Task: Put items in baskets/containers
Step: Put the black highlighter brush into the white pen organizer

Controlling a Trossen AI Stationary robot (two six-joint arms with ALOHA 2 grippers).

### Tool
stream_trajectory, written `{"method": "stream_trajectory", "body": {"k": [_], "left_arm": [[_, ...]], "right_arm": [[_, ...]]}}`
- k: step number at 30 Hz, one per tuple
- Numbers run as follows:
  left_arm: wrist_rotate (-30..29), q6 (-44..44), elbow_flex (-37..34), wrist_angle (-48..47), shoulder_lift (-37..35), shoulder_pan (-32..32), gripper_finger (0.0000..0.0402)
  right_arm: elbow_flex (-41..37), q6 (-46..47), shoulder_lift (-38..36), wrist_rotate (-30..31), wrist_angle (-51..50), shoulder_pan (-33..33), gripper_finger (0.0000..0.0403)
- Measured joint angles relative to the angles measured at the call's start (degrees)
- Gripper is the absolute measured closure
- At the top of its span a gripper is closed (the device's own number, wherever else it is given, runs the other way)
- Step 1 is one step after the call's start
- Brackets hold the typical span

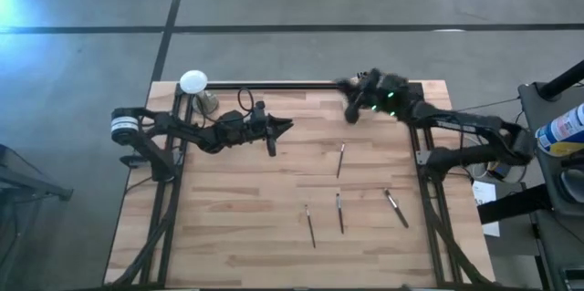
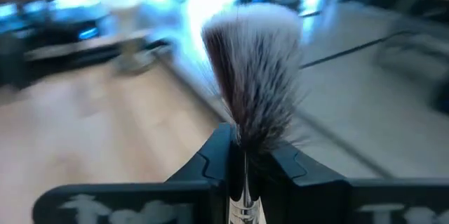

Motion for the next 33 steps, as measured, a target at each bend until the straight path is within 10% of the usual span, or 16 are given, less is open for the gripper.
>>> {"method": "stream_trajectory", "body": {"k": [10, 33], "left_arm": [[0.5, 0.1, 0.0, 0.0, 0.0, 0.3, 0.0344], [0.5, -1.8, -0.1, 0.0, 0.0, 2.9, 0.0344]], "right_arm": [[-5.5, -2.4, 2.4, -2.0, 11.7, -16.1, 0.0368], [-6.9, 3.1, 7.4, 1.9, 11.1, -17.1, 0.0321]]}}
